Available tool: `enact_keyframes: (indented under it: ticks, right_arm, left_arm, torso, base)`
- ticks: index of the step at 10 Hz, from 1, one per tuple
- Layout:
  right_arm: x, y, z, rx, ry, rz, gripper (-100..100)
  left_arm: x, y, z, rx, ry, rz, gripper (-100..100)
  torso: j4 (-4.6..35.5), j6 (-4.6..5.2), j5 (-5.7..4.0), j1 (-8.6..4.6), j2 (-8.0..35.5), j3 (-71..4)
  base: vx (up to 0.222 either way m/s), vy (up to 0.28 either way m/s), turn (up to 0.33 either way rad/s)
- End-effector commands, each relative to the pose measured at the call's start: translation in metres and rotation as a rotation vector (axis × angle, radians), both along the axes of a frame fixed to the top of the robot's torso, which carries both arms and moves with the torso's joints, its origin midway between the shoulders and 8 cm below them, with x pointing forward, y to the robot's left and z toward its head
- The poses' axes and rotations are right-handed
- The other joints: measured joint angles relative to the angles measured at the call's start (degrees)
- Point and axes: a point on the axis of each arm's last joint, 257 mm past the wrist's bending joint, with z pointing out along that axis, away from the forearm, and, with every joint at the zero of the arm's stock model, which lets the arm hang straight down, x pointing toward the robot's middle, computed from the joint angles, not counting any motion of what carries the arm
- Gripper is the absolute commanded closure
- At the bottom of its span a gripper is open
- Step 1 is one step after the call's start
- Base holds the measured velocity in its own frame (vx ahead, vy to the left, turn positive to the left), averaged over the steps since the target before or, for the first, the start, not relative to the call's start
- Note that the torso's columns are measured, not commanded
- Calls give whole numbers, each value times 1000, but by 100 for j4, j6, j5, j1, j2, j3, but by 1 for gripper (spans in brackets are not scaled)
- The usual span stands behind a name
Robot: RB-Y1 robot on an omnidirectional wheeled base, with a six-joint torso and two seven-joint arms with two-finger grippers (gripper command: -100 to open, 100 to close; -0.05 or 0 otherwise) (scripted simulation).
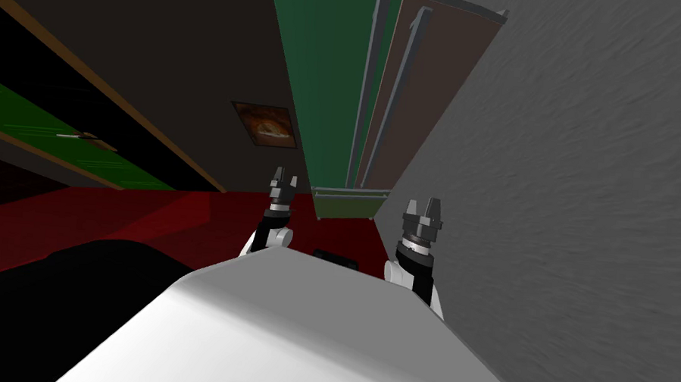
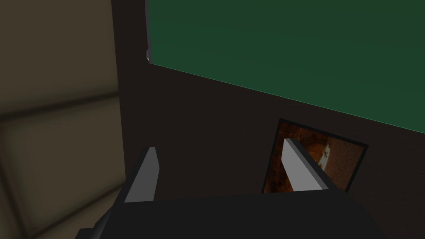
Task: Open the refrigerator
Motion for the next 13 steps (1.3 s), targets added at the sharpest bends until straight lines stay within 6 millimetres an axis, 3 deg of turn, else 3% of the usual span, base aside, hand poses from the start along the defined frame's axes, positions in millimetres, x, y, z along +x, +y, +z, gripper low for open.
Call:
enact_keyframes:
  ticks: [1, 9, 10, 13]
  right_arm:
    - [0, 0, 0, 0, 0, 0, 0]
    - [0, 0, 0, 0, 0, 0, 0]
    - [0, 0, 0, 0, 0, 0, 0]
    - [0, 0, 0, 0, 0, 0, 0]
  left_arm:
    - [0, 0, 0, 0, 0, 0, 0]
    - [0, 0, 0, 0, 0, 0, 0]
    - [2, -2, -4, 26, 10, -12, -100]
    - [10, -3, -20, 74, 41, -28, -100]
  torso:
    - [235, 0, 0, 0, 232, -467]
    - [3537, 0, 0, 0, 3539, -7073]
    - [3960, 0, 0, 0, 3962, -7919]
    - [4219, 0, 1, 2, 4213, -8457]
  base:
    - [0, 0, 0]
    - [0, 0, 0]
    - [18, 0, 5]
    - [42, 3, 8]
